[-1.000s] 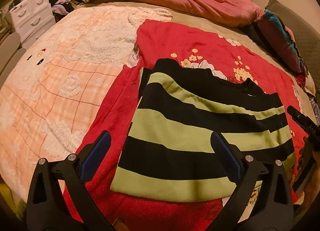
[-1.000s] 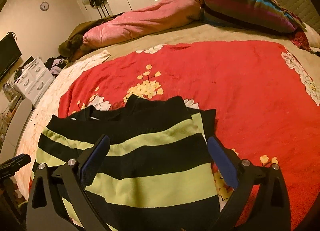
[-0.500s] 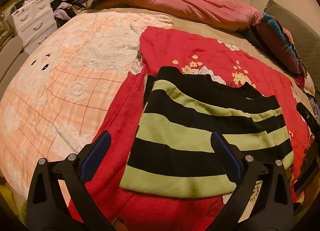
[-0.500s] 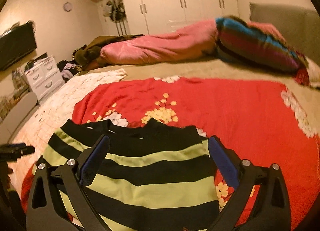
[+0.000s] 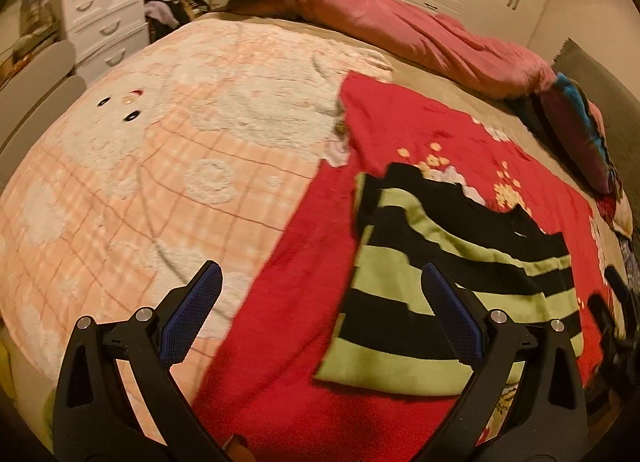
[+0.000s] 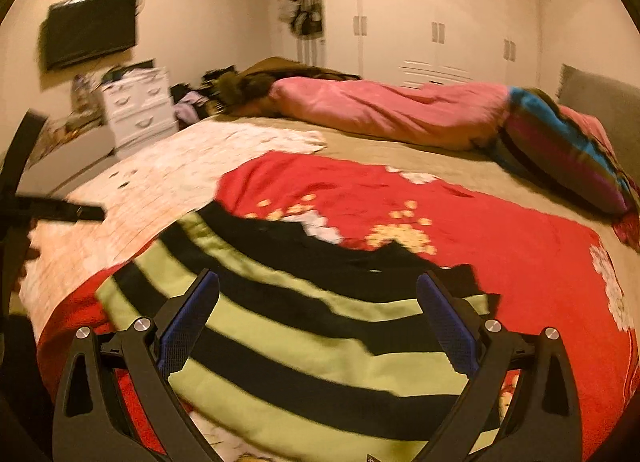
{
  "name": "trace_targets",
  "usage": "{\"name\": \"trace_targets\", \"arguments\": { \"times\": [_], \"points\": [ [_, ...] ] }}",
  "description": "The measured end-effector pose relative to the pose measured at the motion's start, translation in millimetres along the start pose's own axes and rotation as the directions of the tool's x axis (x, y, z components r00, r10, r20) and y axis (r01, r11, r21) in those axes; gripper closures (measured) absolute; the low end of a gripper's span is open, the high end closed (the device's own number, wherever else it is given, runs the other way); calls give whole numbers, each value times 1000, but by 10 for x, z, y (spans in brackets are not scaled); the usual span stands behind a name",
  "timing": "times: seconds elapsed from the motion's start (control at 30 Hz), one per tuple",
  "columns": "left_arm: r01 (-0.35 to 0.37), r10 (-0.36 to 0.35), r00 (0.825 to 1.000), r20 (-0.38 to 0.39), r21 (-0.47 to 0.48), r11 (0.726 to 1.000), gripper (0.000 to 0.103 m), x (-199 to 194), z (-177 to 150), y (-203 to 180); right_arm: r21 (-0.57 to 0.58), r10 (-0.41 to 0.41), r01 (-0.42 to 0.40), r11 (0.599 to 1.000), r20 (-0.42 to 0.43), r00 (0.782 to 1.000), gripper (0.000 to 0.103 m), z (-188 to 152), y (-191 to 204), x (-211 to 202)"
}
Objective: Fold small clothes
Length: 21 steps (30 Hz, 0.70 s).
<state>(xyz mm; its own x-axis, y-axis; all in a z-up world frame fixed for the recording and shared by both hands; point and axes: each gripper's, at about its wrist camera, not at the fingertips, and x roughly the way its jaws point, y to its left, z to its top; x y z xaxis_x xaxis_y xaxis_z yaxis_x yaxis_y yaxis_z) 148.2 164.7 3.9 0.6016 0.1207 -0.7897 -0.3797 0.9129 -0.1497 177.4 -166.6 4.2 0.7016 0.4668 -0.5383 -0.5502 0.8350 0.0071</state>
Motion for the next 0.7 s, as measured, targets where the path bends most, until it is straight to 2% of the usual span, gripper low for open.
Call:
{"name": "trace_targets", "arguments": {
  "times": [0.23, 0.33, 0.57, 0.63, 0.7],
  "points": [
    [-10, 10, 1000, -4, -62, 998, 9, 25, 14, 316, -151, 26, -35, 988, -58, 998, 4, -134, 616, 93],
    [-15, 14, 1000, -6, -83, 996, 9, 57, 6, 415, -182, 44, -57, 982, -76, 996, 4, -182, 821, 142],
    [-16, 13, 999, -30, -111, 994, 9, 178, -31, 565, -235, 134, -169, 957, -156, 979, 4, -314, 1475, 353],
    [-16, 11, 999, -37, -118, 993, 9, 218, -39, 586, -287, 126, -171, 943, -167, 978, 4, -368, 1663, 415],
    [-16, 11, 999, -45, -122, 992, 9, 255, -40, 591, -365, 82, -142, 920, -175, 981, 4, -440, 1833, 497]
  ]
}}
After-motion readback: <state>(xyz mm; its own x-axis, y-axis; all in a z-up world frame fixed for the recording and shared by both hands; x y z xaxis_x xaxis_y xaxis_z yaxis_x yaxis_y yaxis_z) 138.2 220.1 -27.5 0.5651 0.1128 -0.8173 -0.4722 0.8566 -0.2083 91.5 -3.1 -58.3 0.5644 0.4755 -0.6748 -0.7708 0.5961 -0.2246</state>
